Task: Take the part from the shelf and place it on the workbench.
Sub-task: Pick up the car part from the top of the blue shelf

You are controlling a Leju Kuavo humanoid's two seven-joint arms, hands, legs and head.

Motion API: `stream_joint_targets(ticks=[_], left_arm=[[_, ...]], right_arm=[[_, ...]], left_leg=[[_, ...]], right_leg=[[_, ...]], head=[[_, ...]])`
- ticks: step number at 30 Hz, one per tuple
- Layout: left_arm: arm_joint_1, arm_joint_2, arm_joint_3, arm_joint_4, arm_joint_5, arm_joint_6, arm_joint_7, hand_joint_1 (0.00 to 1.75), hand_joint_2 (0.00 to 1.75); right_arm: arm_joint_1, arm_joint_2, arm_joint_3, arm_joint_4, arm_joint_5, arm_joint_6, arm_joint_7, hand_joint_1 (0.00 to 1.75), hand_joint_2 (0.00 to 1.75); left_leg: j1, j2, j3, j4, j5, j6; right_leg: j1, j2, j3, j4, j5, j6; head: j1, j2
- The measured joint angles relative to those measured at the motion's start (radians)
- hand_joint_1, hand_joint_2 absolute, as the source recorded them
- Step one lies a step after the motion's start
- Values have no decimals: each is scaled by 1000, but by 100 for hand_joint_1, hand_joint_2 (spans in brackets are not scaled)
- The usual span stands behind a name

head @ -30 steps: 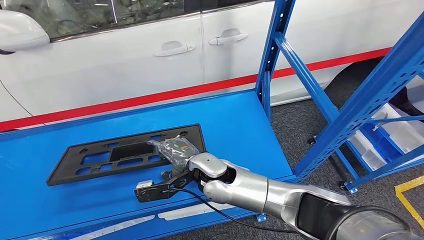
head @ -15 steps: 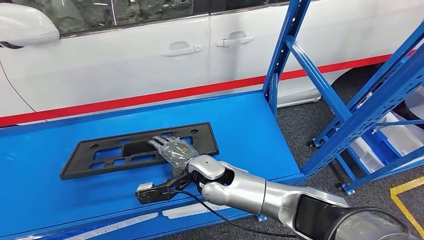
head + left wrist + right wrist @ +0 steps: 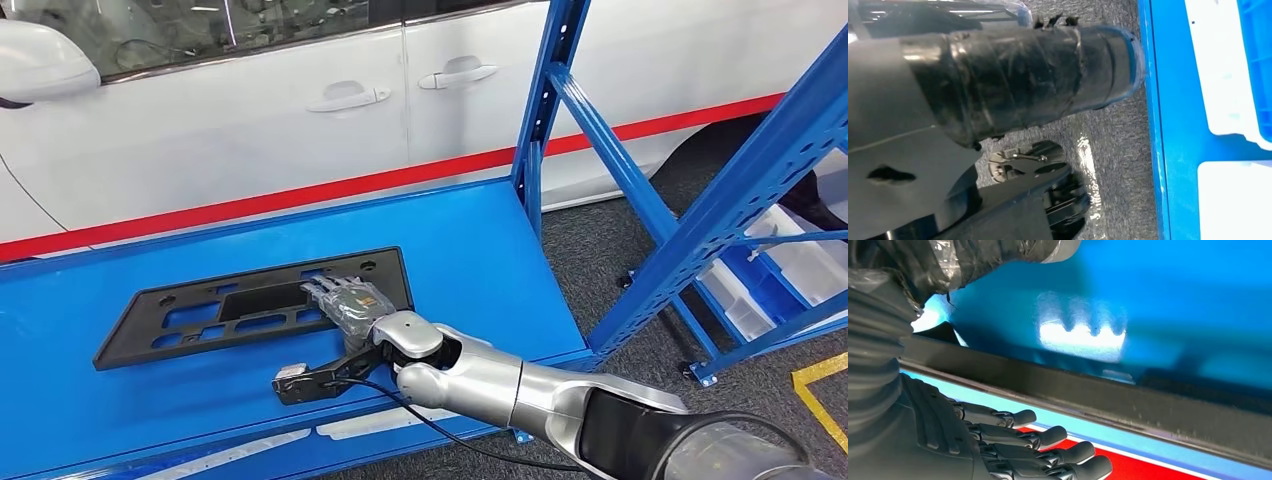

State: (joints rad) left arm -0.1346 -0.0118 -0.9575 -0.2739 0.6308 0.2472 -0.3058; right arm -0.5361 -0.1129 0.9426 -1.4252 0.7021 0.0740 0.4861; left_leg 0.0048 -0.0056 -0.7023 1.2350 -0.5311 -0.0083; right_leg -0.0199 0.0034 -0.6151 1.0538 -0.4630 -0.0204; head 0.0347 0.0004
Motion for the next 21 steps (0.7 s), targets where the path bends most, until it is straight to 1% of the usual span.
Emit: stream_joint_targets(ticks=[1,2,3,4,5,7,8,9,10,11,12,13,14,15,16,17,18,19,21], left_arm=[[-1,0,0,0,0,0,0,0,0],[-2,0,0,0,-1,0,1,0,0],[-4,0,0,0,-1,0,2,0,0],[-6,0,0,0,-1,0,3,0,0],[-7,0,0,0,-2,0,5,0,0],[-6,0,0,0,-4,-1,8,0,0],[-6,0,0,0,-6,-1,9,0,0],[-7,-1,0,0,-7,-2,9,0,0],[-8,-1,0,0,-8,-2,9,0,0],[-10,-2,0,0,-8,-2,9,0,0],[-11,-2,0,0,-8,-2,10,0,0],[-11,-3,0,0,-9,-3,10,0,0],[-10,-4,0,0,-10,-3,10,0,0],[-10,-5,0,0,-10,-3,11,0,0],[-10,-6,0,0,-11,-3,11,0,0],[-10,-7,0,0,-13,-3,11,0,0],[-11,-8,0,0,-14,-3,11,0,0],[-12,-8,0,0,-16,-4,11,0,0],[-12,-8,0,0,-18,-5,10,0,0]], right_arm=[[-1,2,0,4,0,0,0,0,175],[-2,5,0,7,1,0,0,0,175],[-4,7,0,11,1,0,0,0,175],[-5,9,0,15,1,0,0,0,175],[-6,11,0,19,2,0,-1,0,175],[-7,14,0,29,3,-1,-1,0,175],[-8,15,0,34,4,-1,-1,0,175],[-10,15,0,39,5,-2,-1,0,175],[-11,15,0,45,6,-3,-2,38,175],[-11,15,0,52,7,-4,-2,82,175],[-10,15,0,59,7,-6,-2,125,175],[-9,15,0,67,8,-8,-2,169,175],[-8,15,0,75,8,-11,-2,175,175],[-8,15,0,81,9,-14,-3,175,175],[-9,16,0,86,10,-16,-4,175,175],[-10,17,0,91,12,-19,-5,175,175],[-12,20,-1,94,13,-23,-7,175,175],[-13,23,-2,97,14,-26,-10,175,175],[-15,29,-4,100,14,-31,-16,175,175]], left_leg=[[-1,0,32,-70,32,6],[-4,0,64,-134,54,12],[-8,-1,87,-180,66,18],[-12,-2,99,-207,69,22],[-15,-2,102,-211,69,25],[-13,-2,106,-224,77,33],[-10,-1,110,-232,82,38],[-8,0,113,-240,86,44],[-7,0,115,-243,89,48],[-7,1,114,-243,89,51],[-8,1,114,-241,88,53],[-8,1,114,-240,87,54],[-8,0,114,-237,85,54],[-7,0,114,-233,82,52],[-6,-1,114,-227,78,49],[-7,-1,111,-219,73,44],[-8,-1,108,-211,68,39],[-9,-1,105,-205,65,34],[-10,-1,102,-202,65,25]], right_leg=[[0,1,1,0,0,0],[2,2,1,-1,0,2],[2,2,1,-2,1,4],[3,2,0,-4,2,8],[3,2,0,-7,4,13],[3,2,1,-9,2,23],[4,1,-4,4,-9,27],[5,1,-17,33,-29,30],[6,1,-40,85,-59,31],[7,1,-68,149,-90,32],[7,1,-94,208,-111,33],[6,0,-111,244,-117,35],[5,0,-111,242,-103,36],[2,0,-92,201,-74,37],[0,-1,-63,137,-41,38],[0,-2,-33,76,-19,37],[0,-1,-12,32,-8,35],[1,0,-1,10,-6,31],[4,1,1,6,-7,21]], head=[[0,0],[0,0],[0,0],[0,0],[0,0],[0,0],[1,0],[1,0],[2,0],[2,0],[2,0],[2,0],[2,0],[2,0],[2,0],[2,0],[2,0],[2,0],[1,0]])
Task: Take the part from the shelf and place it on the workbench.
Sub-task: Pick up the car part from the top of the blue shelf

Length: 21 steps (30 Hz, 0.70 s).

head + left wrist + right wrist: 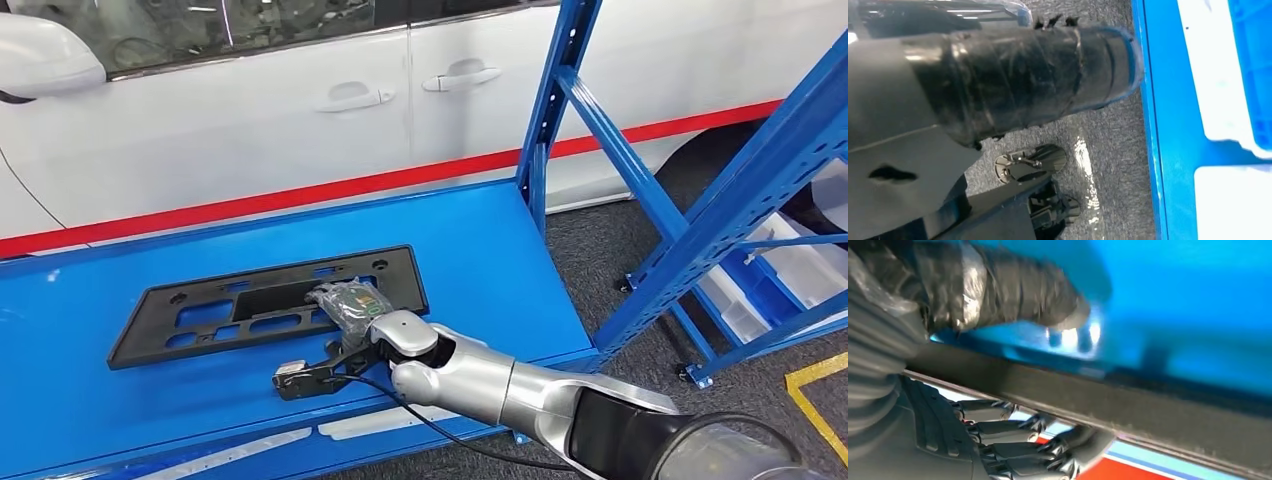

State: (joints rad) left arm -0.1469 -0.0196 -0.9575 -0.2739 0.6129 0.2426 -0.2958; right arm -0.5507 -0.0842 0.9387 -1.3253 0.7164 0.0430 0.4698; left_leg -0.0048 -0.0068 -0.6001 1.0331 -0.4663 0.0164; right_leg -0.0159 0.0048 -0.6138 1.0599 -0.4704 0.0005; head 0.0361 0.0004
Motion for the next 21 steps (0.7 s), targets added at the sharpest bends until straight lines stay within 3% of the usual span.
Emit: stream_joint_targets(ticks=[3,6,7,8,9,12,13,15,17,19,21], left_arm=[[0,0,0,0,-1,-1,-8,0,0],[1,0,0,0,-9,5,-17,0,0],[2,0,0,0,-13,9,-19,0,0],[3,0,0,0,-18,14,-21,0,0],[3,-1,0,0,-20,18,-22,0,0],[1,-1,0,0,-24,28,-26,0,0],[0,-1,0,0,-24,28,-30,0,0],[0,0,0,0,-21,19,-40,0,0],[0,0,0,0,-15,2,-49,0,87],[0,0,0,0,-12,-8,-54,0,175],[0,0,0,0,-11,-14,-56,0,175]], right_arm=[[-2,4,-3,1,1,-1,-4,175,175],[-3,7,-4,-1,3,-1,-5,175,175],[-3,7,-4,-2,3,-1,-5,175,175],[-2,7,-4,-4,3,-1,-6,175,175],[-2,7,-4,-7,3,-1,-6,175,175],[-2,6,-5,-22,3,-1,-6,175,175],[-2,6,-6,-26,3,0,-5,175,175],[1,6,-7,-32,3,1,-5,175,175],[5,5,-9,-39,3,1,-5,175,175],[6,4,-10,-44,3,2,-6,175,175],[10,3,-11,-46,3,2,-6,175,175]], left_leg=[[4,1,-16,40,-29,-15],[10,2,-94,213,-110,-30],[12,2,-115,255,-120,-32],[14,2,-120,264,-112,-33],[15,2,-106,233,-87,-31],[12,1,-14,44,-6,-20],[9,1,4,7,1,-16],[3,0,10,-11,0,-7],[6,1,14,-26,10,6],[10,3,20,-41,20,19],[7,4,19,-41,21,25]], right_leg=[[-5,-3,5,-8,5,-16],[-5,-5,7,-10,6,-23],[-4,-5,7,-10,6,-24],[-4,-4,8,-9,6,-24],[-4,-3,9,-9,6,-23],[-3,2,10,-10,6,-20],[-2,4,8,-11,7,-15],[-2,6,6,-17,12,-3],[-2,5,3,-14,7,8],[-1,3,-24,47,-34,15],[0,2,-79,168,-91,16]], head=[[0,0],[0,0],[0,0],[0,0],[0,0],[0,0],[0,0],[0,0],[0,0],[1,0],[1,0]])
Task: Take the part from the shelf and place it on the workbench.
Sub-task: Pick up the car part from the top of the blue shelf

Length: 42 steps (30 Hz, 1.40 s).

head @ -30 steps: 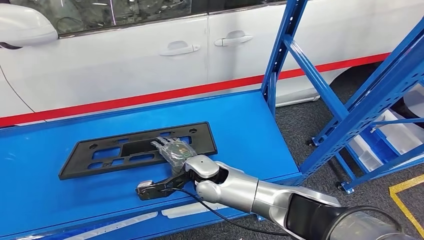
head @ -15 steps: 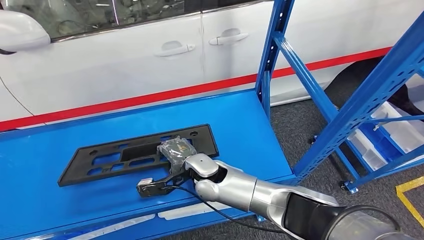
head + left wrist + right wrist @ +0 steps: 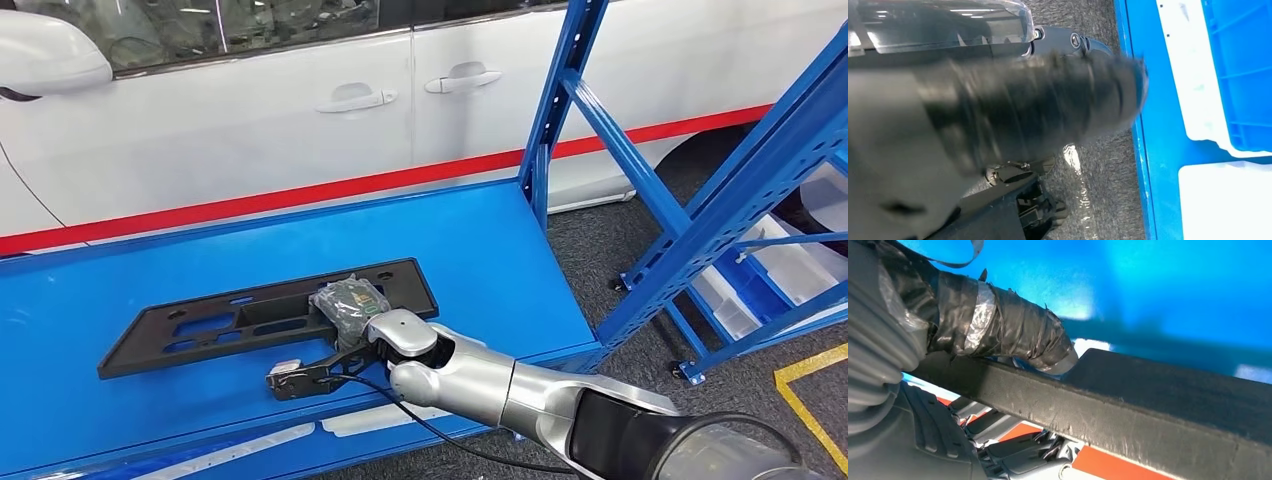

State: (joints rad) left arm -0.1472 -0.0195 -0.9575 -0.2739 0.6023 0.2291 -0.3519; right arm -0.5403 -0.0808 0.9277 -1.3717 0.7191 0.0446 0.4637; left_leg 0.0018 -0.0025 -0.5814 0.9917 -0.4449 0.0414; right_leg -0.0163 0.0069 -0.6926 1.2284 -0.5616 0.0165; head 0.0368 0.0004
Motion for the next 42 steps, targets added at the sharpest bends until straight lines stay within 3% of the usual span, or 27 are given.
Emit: stream_joint_targets(ticks=[1,2,3,5,6,8,11,13,15,17,18,19,21,23,27,29,31,32,33,35,37,42], left_arm=[[1,0,0,0,1,-2,-1,0,175],[2,0,0,0,2,-5,-2,0,175],[2,0,0,0,2,-7,-4,0,175],[3,0,0,0,3,-14,-9,0,175],[2,0,0,0,3,-18,-12,0,175],[3,0,0,0,5,-22,-18,0,175],[5,1,0,0,6,-26,-22,0,175],[5,2,0,0,6,-26,-23,0,175],[6,1,0,0,4,-24,-22,0,175],[7,1,0,0,1,-15,-20,0,175],[7,1,0,0,1,-5,-19,0,175],[7,1,0,0,3,9,-17,0,175],[6,1,0,0,7,44,-12,0,175],[5,2,2,0,9,79,-2,0,175],[12,1,7,0,12,106,13,0,175],[14,1,8,0,14,113,20,0,175],[16,0,8,0,13,125,27,0,175],[18,0,9,0,12,132,31,0,175],[20,0,9,0,12,137,36,0,175],[24,-1,9,0,11,145,43,0,175],[25,-2,9,0,10,150,48,0,175],[28,-2,10,0,4,161,56,0,175]], right_arm=[[3,-1,0,-1,0,0,0,175,175],[7,-1,0,-2,0,0,0,175,175],[9,-2,0,-5,0,0,0,175,175],[9,-3,-2,-15,-1,-1,-1,175,175],[8,-2,-3,-22,-1,-1,-2,175,175],[7,-2,-6,-39,-2,-2,-4,175,175],[7,-3,-8,-61,-3,-2,-5,175,175],[7,-3,-10,-74,-4,-2,-5,175,175],[7,-3,-11,-83,-7,-2,-6,175,175],[8,-3,-11,-90,-11,-4,-6,175,175],[9,-3,-11,-95,-13,-6,-7,175,175],[9,-4,-11,-102,-14,-11,-7,175,175],[10,-4,-15,-126,-18,-31,-9,175,175],[11,-4,-25,-159,-35,-69,-17,175,175],[17,-6,-47,-228,-78,-121,-35,175,175],[19,-9,-56,-254,-100,-142,-47,175,175],[25,-12,-63,-279,-127,-173,-61,175,175],[28,-14,-66,-291,-139,-186,-68,175,175],[31,-16,-69,-303,-151,-198,-73,175,175],[32,-20,-73,-327,-182,-217,-84,175,175],[33,-24,-80,-353,-225,-249,-103,175,175],[51,-29,-110,-418,-381,-404,-226,175,175]], left_leg=[[-1,0,-1,2,-1,1],[-1,-1,-2,4,-2,1],[-1,-1,-2,7,-4,0],[0,-3,-2,18,-11,-4],[-2,-4,-6,28,-16,-9],[-6,-4,-15,40,-22,-19],[-5,-3,-21,47,-28,-31],[-2,-3,-48,106,-64,-42],[2,-2,-103,226,-120,-52],[5,-2,-142,303,-136,-56],[5,-2,-139,292,-118,-55],[5,-2,-118,246,-86,-51],[1,-3,-56,117,-29,-40],[-6,-3,-21,43,-15,-31],[-6,-2,-10,11,-6,-14],[-2,0,-3,-2,2,-4],[-3,0,-3,-1,1,1],[-3,0,-4,2,-1,2],[-2,0,-4,6,-4,1],[0,-1,-5,19,-13,-4],[-2,-2,-12,38,-25,-14],[0,-3,-26,59,-41,-37]], right_leg=[[0,0,-23,50,-14,1],[-1,-1,-33,68,-10,2],[-2,-1,-24,49,12,3],[-4,-3,30,-67,72,2],[-5,-3,55,-121,90,0],[-2,-2,75,-166,93,-8],[-2,0,73,-169,97,-24],[-6,-2,76,-173,100,-34],[-5,-3,76,-174,100,-39],[-3,-3,76,-174,100,-40],[-2,-3,76,-174,100,-40],[-2,-1,77,-174,100,-40],[-1,1,78,-174,99,-39],[0,2,75,-176,101,-32],[-1,1,69,-171,92,-11],[-1,-1,35,-92,43,-6],[0,-1,-19,28,-8,-3],[-1,-1,-36,64,-14,-1],[-3,-2,-37,65,-2,2],[-8,-4,8,-31,58,7],[-9,-3,57,-130,89,4],[-6,0,67,-158,90,-24]], head=[[0,0],[0,0],[0,0],[0,0],[0,0],[-1,0],[-1,0],[-1,0],[-1,0],[-1,0],[-1,0],[-1,0],[-1,0],[-1,0],[-1,0],[0,0],[0,0],[0,0],[0,0],[0,0],[0,0],[-1,0]])
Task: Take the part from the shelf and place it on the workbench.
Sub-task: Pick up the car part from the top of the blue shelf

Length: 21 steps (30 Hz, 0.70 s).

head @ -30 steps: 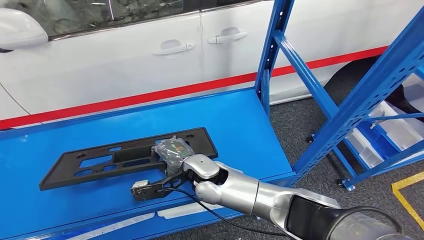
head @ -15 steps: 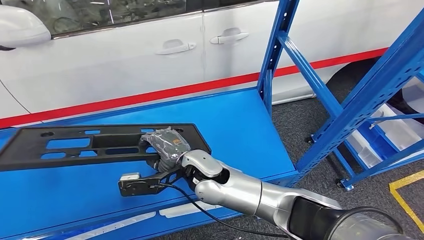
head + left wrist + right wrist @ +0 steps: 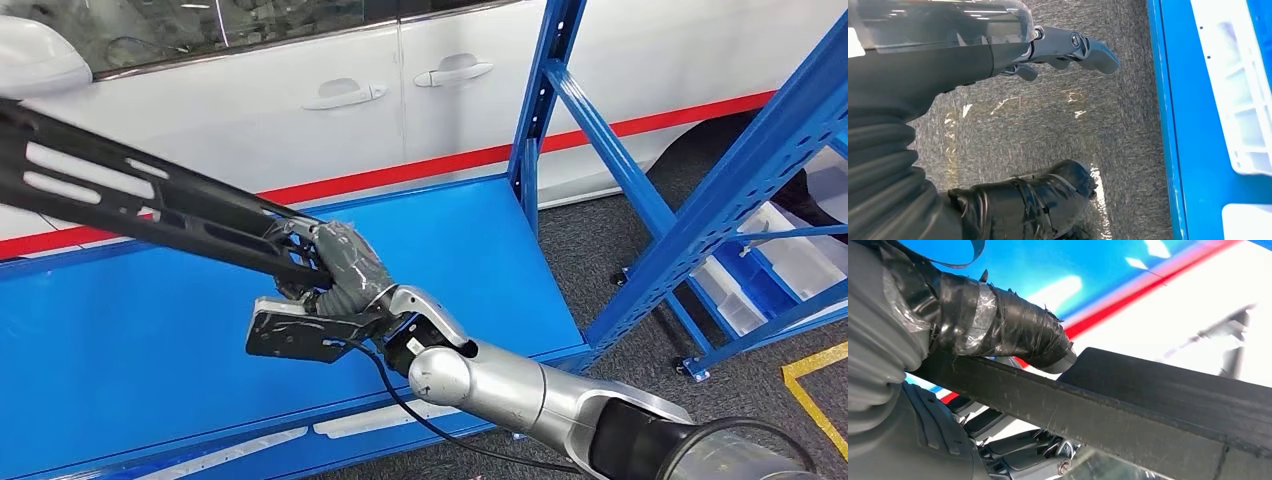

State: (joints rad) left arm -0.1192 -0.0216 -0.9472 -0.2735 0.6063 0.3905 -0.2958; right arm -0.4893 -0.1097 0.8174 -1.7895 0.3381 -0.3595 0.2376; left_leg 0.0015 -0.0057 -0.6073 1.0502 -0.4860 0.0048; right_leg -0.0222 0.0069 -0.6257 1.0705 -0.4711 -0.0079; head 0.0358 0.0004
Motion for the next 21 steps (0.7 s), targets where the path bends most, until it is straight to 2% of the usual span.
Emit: stream_joint_targets(ticks=[2,4,5,6,7,9,11,13,15,16,17,19,20,21], left_arm=[[-1,-2,0,0,-8,16,10,0,175],[-1,-7,0,0,-13,35,24,0,175],[-1,-9,0,0,-14,41,30,0,175],[0,-11,0,0,-14,45,34,0,175],[1,-12,0,0,-14,48,37,0,175],[0,-12,0,0,-14,56,40,0,175],[0,-12,0,0,-11,64,44,0,175],[1,-12,0,0,-8,69,47,0,175],[4,-14,0,0,-7,71,49,0,175],[5,-14,0,0,-6,71,50,0,175],[4,-15,0,0,-6,72,50,0,175],[3,-15,0,0,-5,72,51,0,175],[3,-16,0,0,-4,72,52,0,175],[3,-17,1,0,-4,72,52,0,175]], right_arm=[[9,0,-12,-26,-116,-66,-84,175,175],[19,1,-23,-51,-233,-118,-158,175,175],[24,1,-27,-61,-269,-133,-177,175,175],[29,1,-30,-69,-292,-143,-187,175,175],[32,1,-33,-78,-311,-150,-193,175,175],[37,1,-38,-95,-374,-160,-211,175,175],[45,1,-45,-114,-490,-162,-244,175,175],[56,0,-52,-130,-606,-160,-274,175,175],[66,0,-59,-142,-658,-158,-287,175,175],[69,0,-64,-148,-667,-158,-290,175,175],[70,0,-69,-154,-673,-158,-293,175,175],[72,0,-75,-161,-684,-158,-297,175,175],[74,-1,-77,-163,-689,-158,-297,175,175],[77,-2,-78,-164,-692,-158,-297,175,175]], left_leg=[[4,1,-33,73,-45,-11],[6,2,-93,202,-99,-17],[7,2,-115,246,-110,-17],[7,2,-121,257,-103,-15],[7,1,-109,230,-80,-11],[1,1,-46,102,-18,6],[-7,0,3,5,12,20],[-13,-1,12,-15,16,24],[-7,0,14,-36,32,29],[-4,2,15,-48,41,34],[-2,4,14,-58,50,38],[-4,6,6,-59,57,44],[-4,6,0,-56,59,44],[-3,6,-6,-51,61,43]], right_leg=[[-4,-2,2,-2,2,-8],[-4,-5,2,-2,3,-12],[-3,-5,2,-2,3,-12],[-1,-4,2,-2,3,-12],[0,-3,2,-2,3,-12],[2,0,4,-2,3,-12],[3,1,3,-4,5,-7],[2,0,2,-9,11,3],[2,-1,-1,-10,6,15],[4,-2,-7,5,-13,19],[5,-2,-19,38,-43,21],[5,-3,-55,151,-116,24],[4,-3,-68,202,-138,27],[3,-3,-68,225,-142,30]], head=[[0,0],[-1,0],[-1,0],[-1,0],[-1,0],[-1,0],[-1,0],[-1,0],[0,0],[0,0],[1,0],[1,0],[1,0],[1,0]])
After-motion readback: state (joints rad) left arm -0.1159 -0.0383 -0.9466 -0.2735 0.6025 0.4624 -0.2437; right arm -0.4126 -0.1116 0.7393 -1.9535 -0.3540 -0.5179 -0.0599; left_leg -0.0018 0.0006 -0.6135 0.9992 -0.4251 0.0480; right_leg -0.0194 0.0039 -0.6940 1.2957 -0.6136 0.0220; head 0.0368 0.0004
